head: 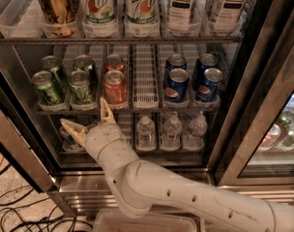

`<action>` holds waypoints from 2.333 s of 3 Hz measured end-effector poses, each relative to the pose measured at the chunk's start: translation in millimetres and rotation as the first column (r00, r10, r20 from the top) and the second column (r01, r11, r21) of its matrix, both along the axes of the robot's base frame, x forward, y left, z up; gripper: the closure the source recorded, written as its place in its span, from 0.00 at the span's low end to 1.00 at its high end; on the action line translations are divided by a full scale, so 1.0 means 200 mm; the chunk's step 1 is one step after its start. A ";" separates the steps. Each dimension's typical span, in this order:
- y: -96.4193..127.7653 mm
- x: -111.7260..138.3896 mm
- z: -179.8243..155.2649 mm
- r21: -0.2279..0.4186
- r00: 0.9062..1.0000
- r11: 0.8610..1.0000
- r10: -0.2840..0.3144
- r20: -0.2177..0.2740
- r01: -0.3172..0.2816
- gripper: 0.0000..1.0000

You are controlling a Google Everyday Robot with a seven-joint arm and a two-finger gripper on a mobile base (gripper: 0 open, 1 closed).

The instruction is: Pick green can from middle shelf of fridge

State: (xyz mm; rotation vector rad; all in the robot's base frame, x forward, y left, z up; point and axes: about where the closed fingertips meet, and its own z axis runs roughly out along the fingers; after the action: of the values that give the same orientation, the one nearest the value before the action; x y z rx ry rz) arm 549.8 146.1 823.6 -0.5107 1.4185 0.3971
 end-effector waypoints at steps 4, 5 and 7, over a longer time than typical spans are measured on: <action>0.03 0.07 0.00 -0.014 1.000 1.000 0.019 0.011 -0.019 0.18; 0.04 0.10 -0.02 -0.013 1.000 1.000 0.024 0.009 -0.024 0.23; 0.03 0.19 0.00 -0.008 0.999 1.000 0.026 0.028 -0.026 0.27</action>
Offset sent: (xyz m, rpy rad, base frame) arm 0.0075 0.0041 -0.0013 -0.0063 -0.0071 0.0196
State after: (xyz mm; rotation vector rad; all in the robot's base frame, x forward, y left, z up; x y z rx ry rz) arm 587.8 152.3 824.3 -0.5394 1.3880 0.4038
